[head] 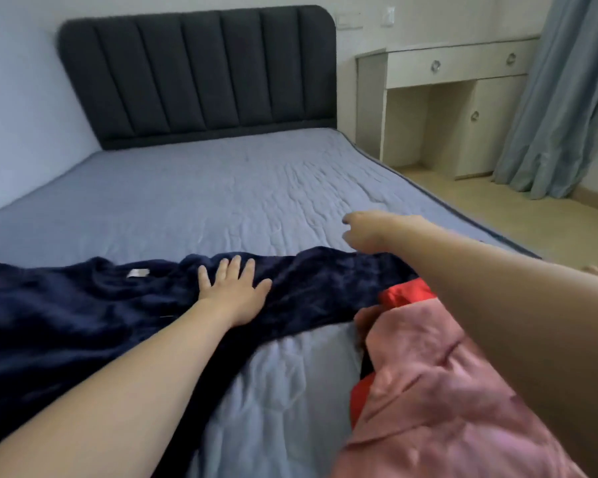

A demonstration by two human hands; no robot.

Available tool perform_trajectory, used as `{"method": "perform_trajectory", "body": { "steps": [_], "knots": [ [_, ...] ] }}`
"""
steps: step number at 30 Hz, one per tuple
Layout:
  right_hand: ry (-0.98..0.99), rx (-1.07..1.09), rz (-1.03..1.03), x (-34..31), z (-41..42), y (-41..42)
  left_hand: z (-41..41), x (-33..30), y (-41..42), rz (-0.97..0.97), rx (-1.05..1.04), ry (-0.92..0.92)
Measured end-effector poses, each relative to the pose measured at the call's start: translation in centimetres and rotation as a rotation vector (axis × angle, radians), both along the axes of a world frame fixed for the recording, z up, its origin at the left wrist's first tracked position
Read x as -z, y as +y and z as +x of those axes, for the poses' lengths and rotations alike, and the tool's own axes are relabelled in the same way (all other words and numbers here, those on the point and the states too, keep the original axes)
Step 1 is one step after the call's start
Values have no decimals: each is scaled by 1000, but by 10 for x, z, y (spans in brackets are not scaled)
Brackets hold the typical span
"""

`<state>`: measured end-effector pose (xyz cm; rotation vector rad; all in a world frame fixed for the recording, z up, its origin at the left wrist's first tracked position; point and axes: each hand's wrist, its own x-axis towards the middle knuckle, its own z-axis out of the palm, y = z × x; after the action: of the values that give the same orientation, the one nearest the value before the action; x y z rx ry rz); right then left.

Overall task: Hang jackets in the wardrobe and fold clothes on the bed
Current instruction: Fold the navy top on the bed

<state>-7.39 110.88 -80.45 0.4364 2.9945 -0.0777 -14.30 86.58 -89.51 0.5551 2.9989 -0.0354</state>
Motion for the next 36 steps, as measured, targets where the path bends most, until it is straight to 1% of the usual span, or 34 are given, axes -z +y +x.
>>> {"method": "perform_trajectory", "body": {
  "steps": [4, 8, 11, 12, 13, 15, 19, 21, 23, 24, 25, 26, 27, 28, 29, 30, 31, 32, 33, 34, 35, 36],
  "knots": [
    [-111, -175, -142, 28, -13, -146, 1, -11, -154, -63, -177, -3],
    [-100, -234, -182, 56, -34, -270, 10, -3, -292, -13, -350, -96],
    [-105, -256, -234, 65, -52, -335, 18, 9, -356, 29, -406, -257],
    [-109, -250, -265, 67, -59, -351, 17, 12, -372, 32, -398, -273],
    [-110, -228, -288, 69, -67, -363, 11, 14, -382, 36, -379, -248],
    [-64, -164, -314, 74, -88, -372, -13, 9, -390, 62, -328, -135],
    [161, 39, -327, 82, -128, -350, -81, -15, -365, 176, -154, 65],
    [248, 166, -333, 83, -152, -330, -120, -21, -342, 247, -107, 78],
    [271, 253, -309, 82, -179, -307, -161, -21, -316, 271, -79, 70],
    [238, 268, -282, 82, -191, -296, -180, -18, -304, 266, -70, 69],
    [163, 262, -257, 85, -203, -285, -197, -12, -294, 252, -75, 65],
    [45, 239, -243, 89, -213, -276, -213, -4, -286, 221, -105, 48],
    [-76, 200, -239, 95, -221, -267, -227, 6, -281, 165, -150, 16],
    [-147, 155, -245, 100, -227, -260, -237, 17, -278, 87, -190, -15],
    [-126, 113, -246, 105, -235, -254, -244, 28, -279, 21, -209, -23],
    [-4, 87, -258, 108, -241, -247, -251, 36, -280, 12, -201, 18],
    [179, 96, -273, 109, -246, -240, -256, 41, -279, 79, -185, 111],
    [396, 141, -247, 107, -248, -233, -261, 39, -276, 195, -169, 234],
    [582, 193, -171, 104, -248, -227, -267, 34, -268, 333, -159, 379],
    [706, 231, -72, 104, -248, -223, -275, 28, -259, 431, -154, 509],
    [752, 264, 22, 108, -247, -219, -281, 25, -249, 466, -160, 562],
    [731, 300, 87, 118, -247, -218, -286, 25, -239, 451, -170, 507]
  ]
}}
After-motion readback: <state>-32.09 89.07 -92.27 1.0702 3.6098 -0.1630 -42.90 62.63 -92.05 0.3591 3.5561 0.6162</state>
